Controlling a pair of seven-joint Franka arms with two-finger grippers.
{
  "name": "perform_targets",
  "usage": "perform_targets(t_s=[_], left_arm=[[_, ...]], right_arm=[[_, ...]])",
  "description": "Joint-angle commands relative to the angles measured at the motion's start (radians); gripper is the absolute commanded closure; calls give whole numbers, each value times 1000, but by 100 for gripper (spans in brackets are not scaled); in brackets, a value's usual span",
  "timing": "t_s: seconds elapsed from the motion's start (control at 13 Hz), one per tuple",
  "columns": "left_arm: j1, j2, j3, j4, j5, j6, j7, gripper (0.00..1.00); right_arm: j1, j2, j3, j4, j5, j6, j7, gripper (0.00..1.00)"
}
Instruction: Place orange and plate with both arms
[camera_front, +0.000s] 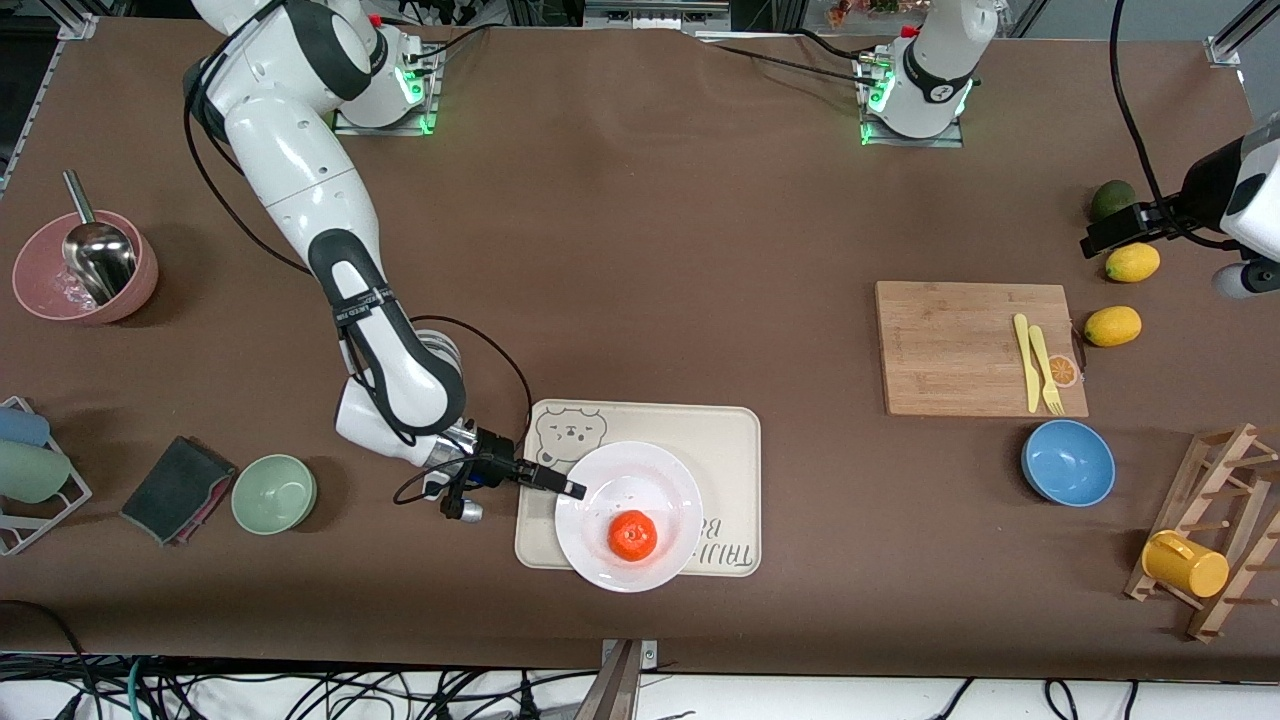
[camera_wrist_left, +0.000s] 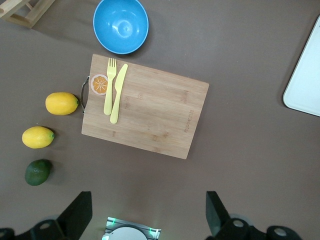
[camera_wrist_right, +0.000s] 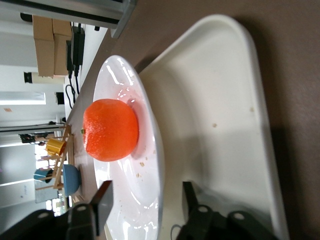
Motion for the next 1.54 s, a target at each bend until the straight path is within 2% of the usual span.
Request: perform_targets(t_s=[0.0, 0.15, 0.31, 0.38, 0.62, 0.77, 0.92, 1.23, 1.46], left_arm=[[-4, -11, 8, -4, -25, -3, 4, 0], [-5, -8, 8, -4, -25, -3, 4, 0], [-4, -7, 8, -4, -25, -1, 4, 0], [-2, -8, 8, -4, -25, -1, 6, 0], [-1, 0, 8, -4, -25, 6, 6, 0], [-1, 3, 10, -4, -25, 14, 6, 0], [-1, 3, 8, -4, -25, 12, 6, 0], [-1, 1, 8, -4, -27, 12, 7, 0], [-1, -2, 8, -4, -27, 6, 9, 0]], right_arm=[[-6, -22, 0, 20, -109, -1, 26, 0], [-12, -36, 0, 18, -157, -5, 24, 0], [-13, -126, -26, -56, -261, -60, 24, 0], [-12, -181, -71, -115, -324, -121, 24, 0], [-10, -293, -167, -189, -551, -304, 33, 0], [-10, -356, -244, -195, -641, -463, 36, 0], [-4, -433, -305, -196, -770, -600, 67, 0], [-3, -585, -333, -195, -1028, -870, 258, 0], [-3, -691, -335, -196, -1099, -1046, 320, 0]])
